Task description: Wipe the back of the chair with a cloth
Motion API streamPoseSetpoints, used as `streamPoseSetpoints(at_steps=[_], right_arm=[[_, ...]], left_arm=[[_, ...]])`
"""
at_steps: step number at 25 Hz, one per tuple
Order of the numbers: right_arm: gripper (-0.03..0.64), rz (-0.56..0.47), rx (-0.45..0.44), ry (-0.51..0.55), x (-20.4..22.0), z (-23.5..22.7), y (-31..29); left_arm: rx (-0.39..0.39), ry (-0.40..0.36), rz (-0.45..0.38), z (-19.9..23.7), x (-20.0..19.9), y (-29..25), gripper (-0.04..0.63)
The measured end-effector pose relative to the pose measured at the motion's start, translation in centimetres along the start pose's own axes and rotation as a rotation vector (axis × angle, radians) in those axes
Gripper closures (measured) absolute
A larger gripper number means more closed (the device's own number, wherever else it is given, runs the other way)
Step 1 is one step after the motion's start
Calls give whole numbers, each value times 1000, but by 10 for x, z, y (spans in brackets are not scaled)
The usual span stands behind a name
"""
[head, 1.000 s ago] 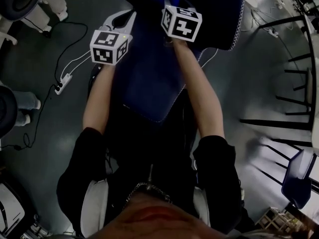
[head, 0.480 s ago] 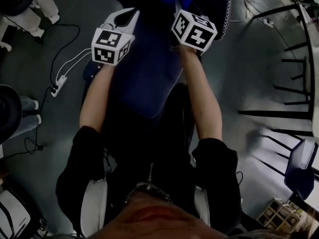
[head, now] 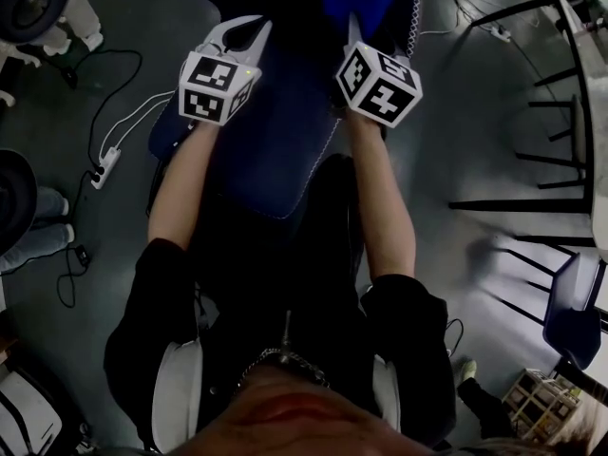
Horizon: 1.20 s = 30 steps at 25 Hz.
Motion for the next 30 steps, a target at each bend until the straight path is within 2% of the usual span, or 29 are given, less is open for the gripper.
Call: streamPoseSetpoints(at_steps=[10,13,15,18,24,30], right_arm=[[483,-20,53,-43,13,-18,41],[483,-41,62,28,15,-19,52],[483,-56,12,103,14,-7,54],[483,-73,-95,157,12,27,43],[483,-69,-301,271,20,114,3],[483,4,-456,292,44,190,-51]], left_arm=[[31,-15,9,-17,2,-5,586],[16,-18,11,-13,2,-4,586],[-4,-26,14,-9,0,-2,586],[-56,-29,19,9,1,8,586],[-230,-14,36,71,13,43,586],[-367,16,62,116,29,82,586]])
Point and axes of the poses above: the fingertips, and each gripper's own axes: y backward along the fingers, z to its left, x out of its underside, the point moved 1 cm from there along y, backward along the fingers, and after that the axes turned 7 degrees about -z, right-handed, at the moved point
